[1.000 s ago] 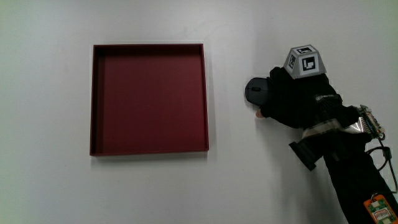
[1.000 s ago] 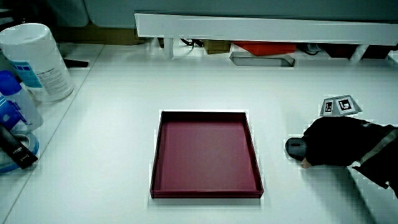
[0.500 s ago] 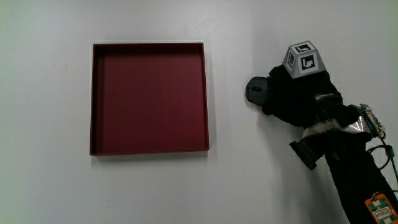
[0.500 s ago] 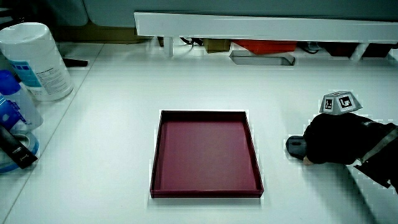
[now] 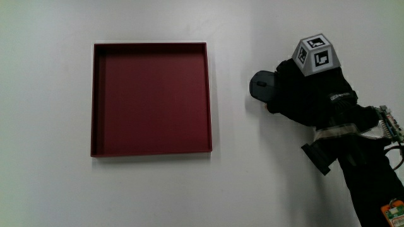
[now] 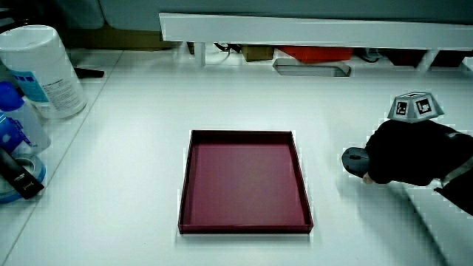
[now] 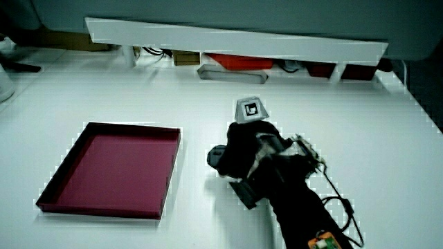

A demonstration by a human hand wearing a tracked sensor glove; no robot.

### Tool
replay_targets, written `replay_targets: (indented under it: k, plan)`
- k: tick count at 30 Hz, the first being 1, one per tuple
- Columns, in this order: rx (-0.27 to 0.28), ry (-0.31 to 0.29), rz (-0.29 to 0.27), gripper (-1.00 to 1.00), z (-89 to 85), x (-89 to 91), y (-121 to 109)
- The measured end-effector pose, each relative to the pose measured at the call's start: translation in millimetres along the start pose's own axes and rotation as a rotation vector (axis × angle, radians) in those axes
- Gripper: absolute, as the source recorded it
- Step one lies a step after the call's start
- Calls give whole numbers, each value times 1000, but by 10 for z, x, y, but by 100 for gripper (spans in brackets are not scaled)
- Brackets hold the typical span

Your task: Pick mouse from desk

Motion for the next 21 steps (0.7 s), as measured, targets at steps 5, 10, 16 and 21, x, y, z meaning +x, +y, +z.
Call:
replay_targets:
  k: [5,10,16,21]
  plan:
    - [27,-20,-8,100,16,10,2]
    - [71,-38,18,100,45,-17,-49]
    - [98,-61,17,100,104,-14,-122]
    - [140,-60,33,100,150,1,-190]
